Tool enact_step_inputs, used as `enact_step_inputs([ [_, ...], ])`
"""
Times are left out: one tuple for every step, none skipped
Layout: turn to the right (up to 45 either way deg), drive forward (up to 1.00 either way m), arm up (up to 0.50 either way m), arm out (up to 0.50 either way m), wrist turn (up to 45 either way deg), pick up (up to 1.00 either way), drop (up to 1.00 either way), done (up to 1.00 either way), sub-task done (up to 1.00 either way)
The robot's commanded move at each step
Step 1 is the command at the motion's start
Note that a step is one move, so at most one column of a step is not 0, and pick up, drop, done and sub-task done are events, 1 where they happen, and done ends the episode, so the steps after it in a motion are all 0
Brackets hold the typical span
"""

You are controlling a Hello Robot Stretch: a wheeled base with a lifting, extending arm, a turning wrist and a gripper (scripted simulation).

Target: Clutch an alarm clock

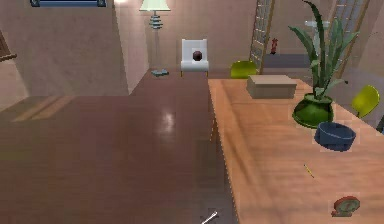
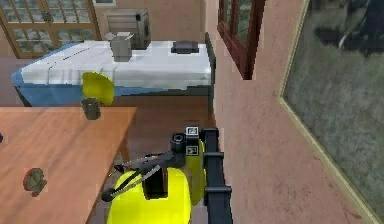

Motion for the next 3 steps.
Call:
enact_step_inputs([
  [0.0,0.0,0.0,0.0,45.0,0.0,0.0,0.0,0.0],
  [0.0,0.0,0.0,0.0,12.0,0.0,0.0,0.0,0.0],
  [0.0,0.0,-0.3,0.0,0.0,0.0,0.0,0.0,0.0],
])
